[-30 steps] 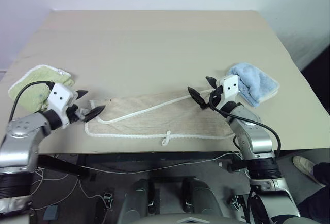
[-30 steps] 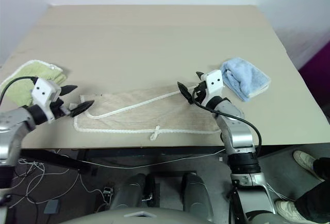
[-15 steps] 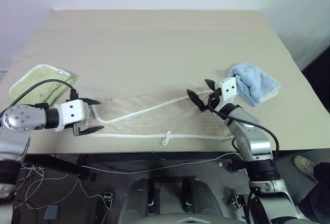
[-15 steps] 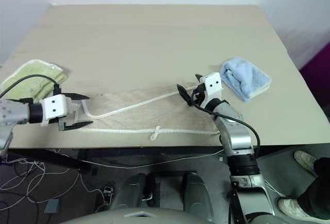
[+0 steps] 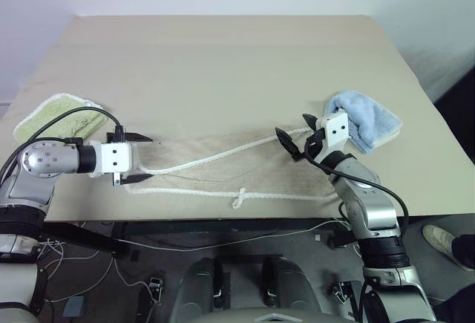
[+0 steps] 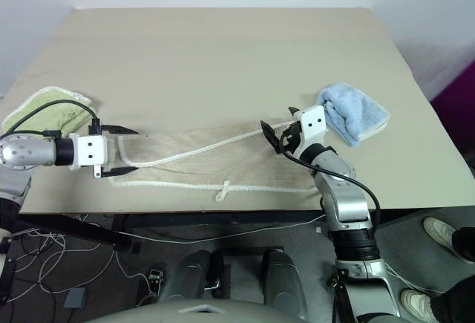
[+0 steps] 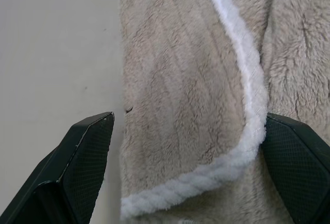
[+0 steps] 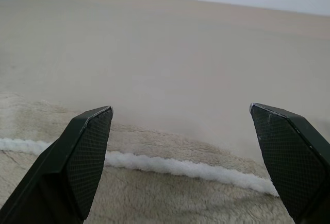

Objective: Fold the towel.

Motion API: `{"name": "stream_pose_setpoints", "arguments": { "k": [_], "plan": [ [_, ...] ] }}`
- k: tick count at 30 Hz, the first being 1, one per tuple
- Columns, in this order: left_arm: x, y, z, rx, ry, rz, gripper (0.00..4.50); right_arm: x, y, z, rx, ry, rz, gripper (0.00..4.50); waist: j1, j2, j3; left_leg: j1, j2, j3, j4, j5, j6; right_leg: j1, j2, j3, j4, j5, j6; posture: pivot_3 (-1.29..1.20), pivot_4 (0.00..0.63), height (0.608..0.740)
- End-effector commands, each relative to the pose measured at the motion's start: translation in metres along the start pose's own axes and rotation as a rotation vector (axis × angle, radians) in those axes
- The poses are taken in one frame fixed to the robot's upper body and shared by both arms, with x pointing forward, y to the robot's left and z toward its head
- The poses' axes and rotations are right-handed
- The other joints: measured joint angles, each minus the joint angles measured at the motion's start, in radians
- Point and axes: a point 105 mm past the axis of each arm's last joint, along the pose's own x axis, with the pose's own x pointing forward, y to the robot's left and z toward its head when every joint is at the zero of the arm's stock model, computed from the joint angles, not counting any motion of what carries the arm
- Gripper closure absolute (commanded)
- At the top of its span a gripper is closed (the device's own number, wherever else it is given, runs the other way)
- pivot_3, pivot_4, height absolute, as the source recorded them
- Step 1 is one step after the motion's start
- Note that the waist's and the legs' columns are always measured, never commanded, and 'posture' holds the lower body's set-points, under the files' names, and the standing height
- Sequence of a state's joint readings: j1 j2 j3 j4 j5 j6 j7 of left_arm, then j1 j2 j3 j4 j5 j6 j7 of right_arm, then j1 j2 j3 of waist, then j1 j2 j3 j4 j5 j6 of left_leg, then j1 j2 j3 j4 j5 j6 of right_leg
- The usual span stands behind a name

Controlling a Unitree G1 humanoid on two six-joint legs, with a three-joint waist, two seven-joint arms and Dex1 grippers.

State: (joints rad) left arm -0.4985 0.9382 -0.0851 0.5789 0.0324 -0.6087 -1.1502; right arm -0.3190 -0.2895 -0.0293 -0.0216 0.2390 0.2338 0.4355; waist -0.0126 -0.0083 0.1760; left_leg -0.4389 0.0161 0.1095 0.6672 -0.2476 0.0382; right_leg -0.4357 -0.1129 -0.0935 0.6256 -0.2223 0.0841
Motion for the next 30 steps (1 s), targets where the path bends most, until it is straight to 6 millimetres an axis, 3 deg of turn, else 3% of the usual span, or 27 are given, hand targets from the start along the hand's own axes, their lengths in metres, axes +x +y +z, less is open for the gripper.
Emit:
{"name": "stream_pose_setpoints", "arguments": {
  "k": [1,10,19,22,30],
  "plan": [
    [-0.01,0.004,-0.011,0.011,0.06,0.008,0.0,0.0,0.001,0.017,-0.021,-0.059,0.002,0.03,0.0,0.0,0.0,0.0,0.0,0.0,0.0,0.0,0.0,0.0,0.0,0.0,0.0,0.0,0.0,0.0,0.15,0.74],
    [-0.015,0.005,-0.013,0.053,0.079,0.017,0.0,0.003,0.004,0.016,-0.018,-0.058,0.019,0.03,-0.001,0.0,0.0,0.0,0.0,0.0,0.0,0.0,0.0,0.0,0.0,0.001,0.001,0.0,0.0,0.0,0.15,0.74],
    [-0.005,0.004,0.008,0.013,-0.044,0.012,0.0,0.004,0.008,0.015,-0.014,-0.053,0.028,0.03,-0.001,0.0,0.0,0.0,0.0,0.0,0.0,0.0,0.0,0.0,0.0,0.001,0.002,0.0,0.0,0.0,0.15,0.74],
    [-0.002,0.002,0.015,-0.016,-0.092,0.004,0.88,0.004,0.008,0.014,-0.014,-0.052,0.026,0.0,-0.001,0.0,0.0,0.0,0.0,0.0,0.001,0.0,-0.001,0.0,0.0,0.001,0.002,0.0,0.0,0.0,0.15,0.74],
    [-0.002,-0.001,0.018,-0.044,-0.111,-0.005,3.74,0.002,0.007,0.014,-0.016,-0.05,0.021,0.0,-0.001,0.0,0.0,0.0,0.0,0.0,0.001,0.001,-0.001,0.0,0.0,0.001,0.002,-0.001,0.0,0.0,0.15,0.74]
  ]
}}
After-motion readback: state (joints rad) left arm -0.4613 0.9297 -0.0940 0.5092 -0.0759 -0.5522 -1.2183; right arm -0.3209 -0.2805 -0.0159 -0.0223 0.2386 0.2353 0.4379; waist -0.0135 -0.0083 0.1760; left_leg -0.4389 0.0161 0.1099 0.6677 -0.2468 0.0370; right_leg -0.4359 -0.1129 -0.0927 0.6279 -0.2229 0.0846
